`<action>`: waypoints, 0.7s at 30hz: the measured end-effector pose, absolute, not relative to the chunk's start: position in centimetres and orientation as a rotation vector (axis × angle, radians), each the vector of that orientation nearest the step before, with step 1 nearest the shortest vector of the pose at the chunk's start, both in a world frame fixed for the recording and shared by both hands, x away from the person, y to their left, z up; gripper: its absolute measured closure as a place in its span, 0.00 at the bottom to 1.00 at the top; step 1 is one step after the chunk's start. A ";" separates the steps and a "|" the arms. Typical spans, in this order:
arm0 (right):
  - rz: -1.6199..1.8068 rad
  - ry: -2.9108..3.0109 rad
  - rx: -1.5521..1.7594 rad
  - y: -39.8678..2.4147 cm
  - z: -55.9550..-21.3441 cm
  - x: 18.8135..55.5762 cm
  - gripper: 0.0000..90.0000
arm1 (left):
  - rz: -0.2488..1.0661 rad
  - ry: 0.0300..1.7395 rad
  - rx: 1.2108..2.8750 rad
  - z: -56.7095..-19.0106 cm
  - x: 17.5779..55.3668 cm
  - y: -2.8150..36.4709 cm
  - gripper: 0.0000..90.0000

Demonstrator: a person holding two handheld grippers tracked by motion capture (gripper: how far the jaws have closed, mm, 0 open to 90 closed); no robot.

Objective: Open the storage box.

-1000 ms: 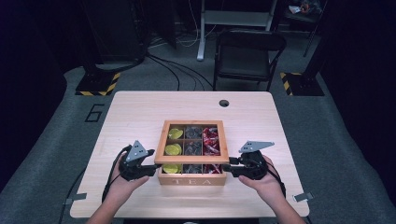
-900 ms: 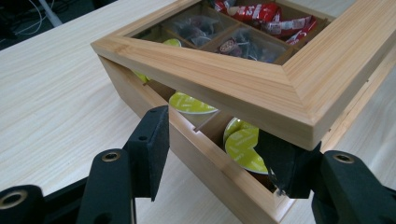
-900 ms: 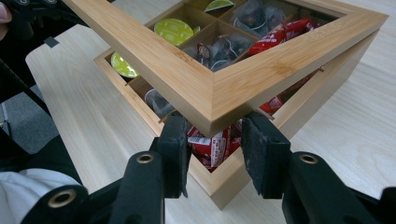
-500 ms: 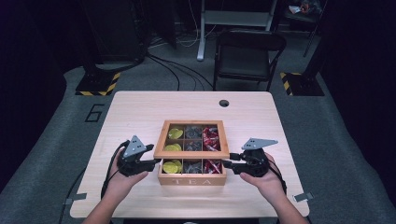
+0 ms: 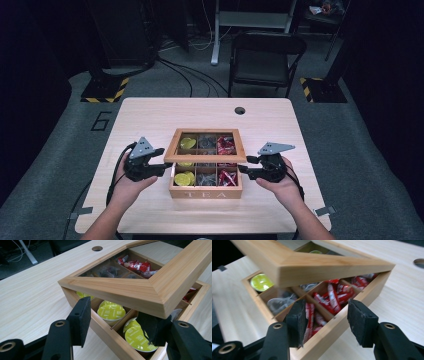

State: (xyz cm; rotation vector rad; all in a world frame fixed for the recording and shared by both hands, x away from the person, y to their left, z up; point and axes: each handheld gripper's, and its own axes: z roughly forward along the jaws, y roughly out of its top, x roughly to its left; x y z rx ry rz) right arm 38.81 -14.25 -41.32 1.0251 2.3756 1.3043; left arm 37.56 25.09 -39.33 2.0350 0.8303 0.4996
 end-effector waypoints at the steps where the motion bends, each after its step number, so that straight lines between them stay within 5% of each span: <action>1: 1.308 2.365 1.013 -14.3 -41.3 39.0 0.52 | 0.502 0.830 2.032 -39.3 37.6 25.1 0.49; 21: 1.329 2.261 0.893 -13.2 -39.7 41.2 0.47 | 0.504 0.812 2.031 -37.6 38.6 25.1 0.54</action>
